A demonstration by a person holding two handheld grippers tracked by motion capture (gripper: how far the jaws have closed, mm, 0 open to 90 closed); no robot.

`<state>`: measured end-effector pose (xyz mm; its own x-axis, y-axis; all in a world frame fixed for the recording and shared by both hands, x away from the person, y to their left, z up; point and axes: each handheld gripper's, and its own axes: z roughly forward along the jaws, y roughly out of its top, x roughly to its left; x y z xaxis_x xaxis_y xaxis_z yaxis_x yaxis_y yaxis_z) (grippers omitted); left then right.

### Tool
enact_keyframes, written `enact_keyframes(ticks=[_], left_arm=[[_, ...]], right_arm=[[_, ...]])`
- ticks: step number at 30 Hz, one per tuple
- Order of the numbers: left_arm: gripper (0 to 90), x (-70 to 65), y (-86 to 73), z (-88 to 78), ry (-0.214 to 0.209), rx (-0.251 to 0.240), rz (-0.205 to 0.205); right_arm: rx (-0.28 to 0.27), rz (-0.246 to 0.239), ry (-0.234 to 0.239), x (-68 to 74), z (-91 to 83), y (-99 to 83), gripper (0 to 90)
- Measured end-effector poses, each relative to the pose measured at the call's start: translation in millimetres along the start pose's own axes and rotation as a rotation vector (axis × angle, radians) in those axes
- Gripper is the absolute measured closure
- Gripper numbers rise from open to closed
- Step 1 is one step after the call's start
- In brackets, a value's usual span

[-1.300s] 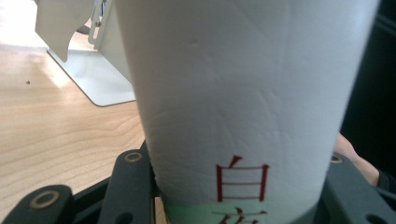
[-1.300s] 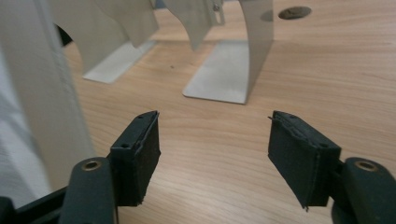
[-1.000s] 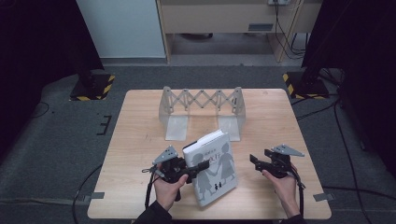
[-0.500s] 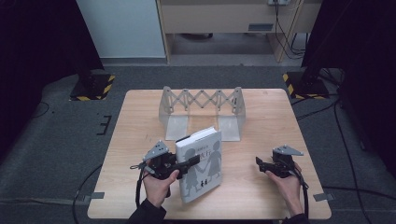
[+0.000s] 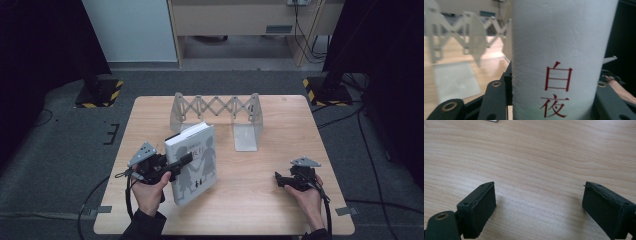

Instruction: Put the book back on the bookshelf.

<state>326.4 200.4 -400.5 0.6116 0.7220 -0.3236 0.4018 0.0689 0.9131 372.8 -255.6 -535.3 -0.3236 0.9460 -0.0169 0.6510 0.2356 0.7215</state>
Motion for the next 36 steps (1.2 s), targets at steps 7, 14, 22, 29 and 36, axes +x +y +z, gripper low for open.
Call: enact_keyframes(ticks=[7,14,22,29,36], left_arm=[[52.6,14.8,11.5,-9.2,0.072,-0.02,0.009],[52.5,30.0,21.3,-3.9,0.15,-0.033,0.009],[52.5,41.7,32.3,14.0,0.193,-0.027,0.003],[52.5,50.5,41.2,28.5,0.231,-0.043,-0.002],[52.3,57.9,52.0,39.4,0.265,-0.067,0.0]], right_arm=[[0.005,0.01,0.005,-1.2,2.4,-1.7,8.6],[0.005,0.02,0.004,-0.9,3.5,-1.4,7.6],[0.007,0.02,0.004,-1.2,3.8,-1.3,6.8],[0.011,0.021,0.007,-1.4,3.6,-1.1,6.5],[0.012,0.022,0.009,-1.5,3.9,-1.0,6.2]])
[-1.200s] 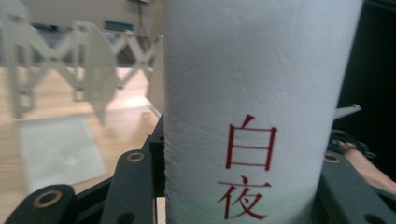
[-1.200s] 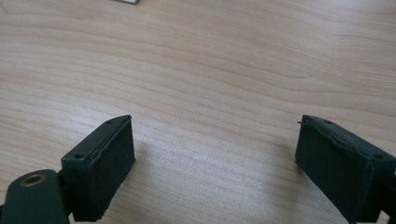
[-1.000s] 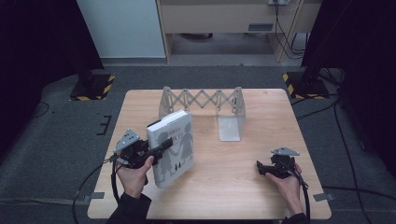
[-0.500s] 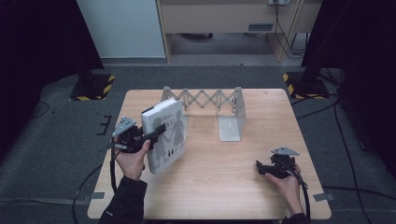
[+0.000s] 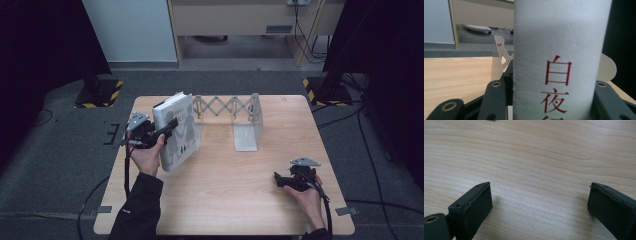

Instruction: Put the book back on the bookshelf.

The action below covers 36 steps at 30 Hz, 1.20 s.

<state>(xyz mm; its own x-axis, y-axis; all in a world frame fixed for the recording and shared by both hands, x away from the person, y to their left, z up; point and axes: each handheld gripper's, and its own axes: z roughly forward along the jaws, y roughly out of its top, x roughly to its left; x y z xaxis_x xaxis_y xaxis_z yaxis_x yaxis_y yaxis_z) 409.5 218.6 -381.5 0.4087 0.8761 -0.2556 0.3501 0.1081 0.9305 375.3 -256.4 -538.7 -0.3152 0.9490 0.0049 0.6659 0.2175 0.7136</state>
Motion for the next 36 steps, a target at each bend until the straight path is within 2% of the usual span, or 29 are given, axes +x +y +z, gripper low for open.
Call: enact_keyframes(ticks=[5,11,21,36], left_arm=[[52.4,-0.8,1.8,8.6,0.002,-0.001,-0.003],[52.4,-1.2,-1.0,27.2,0.04,0.006,0.011],[52.4,-2.7,-4.9,48.7,0.074,-0.003,0.021],[52.3,-4.6,-18.4,69.2,0.096,0.003,0.023]], right_arm=[[0.0,0.0,0.0,0.0,0.0,0.0,6.2],[0.0,0.001,0.0,0.0,0.0,0.0,6.2],[-0.001,0.001,-0.001,0.1,0.4,0.1,5.8],[-0.001,0.001,-0.001,0.1,0.4,0.1,5.8]])
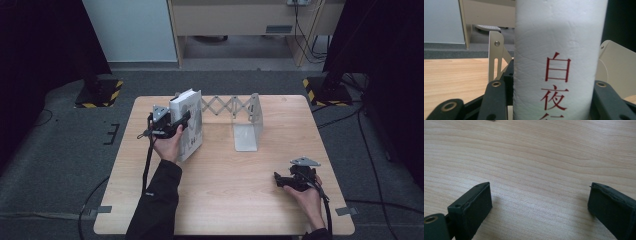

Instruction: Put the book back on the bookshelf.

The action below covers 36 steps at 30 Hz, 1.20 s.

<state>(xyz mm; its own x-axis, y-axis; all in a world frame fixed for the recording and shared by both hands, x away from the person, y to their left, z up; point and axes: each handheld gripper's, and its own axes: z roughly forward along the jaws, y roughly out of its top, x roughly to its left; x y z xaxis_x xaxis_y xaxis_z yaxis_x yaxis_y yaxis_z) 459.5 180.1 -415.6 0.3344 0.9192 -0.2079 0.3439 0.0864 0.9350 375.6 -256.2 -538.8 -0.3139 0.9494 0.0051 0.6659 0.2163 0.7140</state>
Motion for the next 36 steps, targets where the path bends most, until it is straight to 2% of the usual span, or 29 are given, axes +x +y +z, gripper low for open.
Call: enact_keyframes(ticks=[8,15,22,31,36], left_arm=[[51.4,2.4,-3.8,-3.1,-0.009,-0.012,0.003],[50.2,0.7,-14.1,-19.5,-0.029,0.013,0.046],[50.0,-2.5,-30.9,-36.6,-0.031,0.024,0.084],[50.0,3.3,-46.8,-46.8,-0.027,0.03,0.079],[48.6,1.3,-49.0,-46.1,-0.037,0.034,0.083]], right_arm=[[0.002,0.001,0.001,0.1,0.1,0.1,5.5],[0.002,0.001,0.001,0.1,0.1,0.1,5.5],[0.002,0.001,0.001,0.1,0.1,0.1,5.5],[0.002,0.001,0.001,0.2,0.1,0.1,5.5],[0.002,0.001,0.001,0.2,0.1,0.1,5.5]])
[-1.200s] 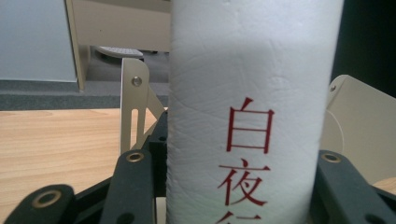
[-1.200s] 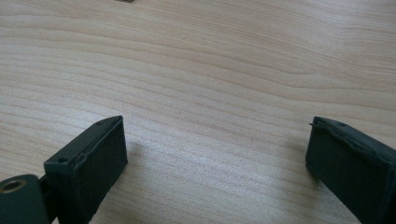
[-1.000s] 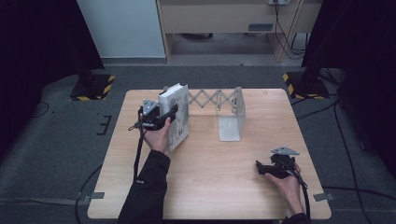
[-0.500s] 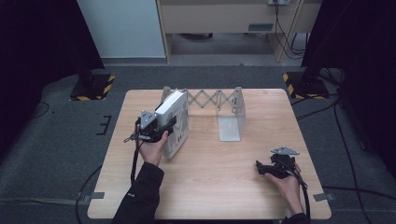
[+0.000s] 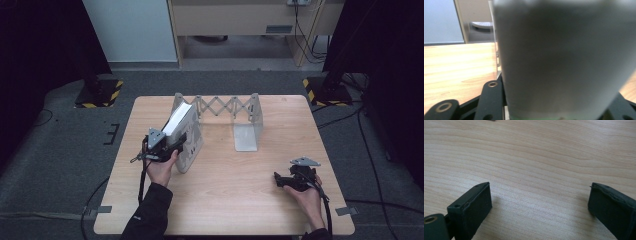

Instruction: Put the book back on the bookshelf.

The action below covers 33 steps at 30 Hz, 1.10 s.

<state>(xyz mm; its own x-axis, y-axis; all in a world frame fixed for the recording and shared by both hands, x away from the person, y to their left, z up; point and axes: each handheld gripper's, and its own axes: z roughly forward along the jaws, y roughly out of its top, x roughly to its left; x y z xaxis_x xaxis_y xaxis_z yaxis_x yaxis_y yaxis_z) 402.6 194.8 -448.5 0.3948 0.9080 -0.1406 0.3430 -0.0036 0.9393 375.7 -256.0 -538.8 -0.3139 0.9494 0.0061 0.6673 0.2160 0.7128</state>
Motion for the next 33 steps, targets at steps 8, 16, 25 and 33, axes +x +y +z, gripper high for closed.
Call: enact_keyframes(ticks=[8,16,25,33], left_arm=[[45.2,-3.0,-6.8,7.0,-0.01,0.001,0.005],[51.7,-3.1,-6.2,7.5,0.027,-0.025,0.023],[52.5,-2.5,0.6,10.0,0.023,-0.011,0.017],[52.7,-2.8,20.8,11.0,0.017,-0.04,0.001]], right_arm=[[0.0,0.0,0.0,0.0,0.0,0.0,5.5],[0.0,0.0,0.001,0.0,0.0,0.0,5.5],[0.001,0.0,0.001,0.0,0.1,0.1,5.3],[0.001,0.0,0.001,0.0,0.2,0.2,5.2]])
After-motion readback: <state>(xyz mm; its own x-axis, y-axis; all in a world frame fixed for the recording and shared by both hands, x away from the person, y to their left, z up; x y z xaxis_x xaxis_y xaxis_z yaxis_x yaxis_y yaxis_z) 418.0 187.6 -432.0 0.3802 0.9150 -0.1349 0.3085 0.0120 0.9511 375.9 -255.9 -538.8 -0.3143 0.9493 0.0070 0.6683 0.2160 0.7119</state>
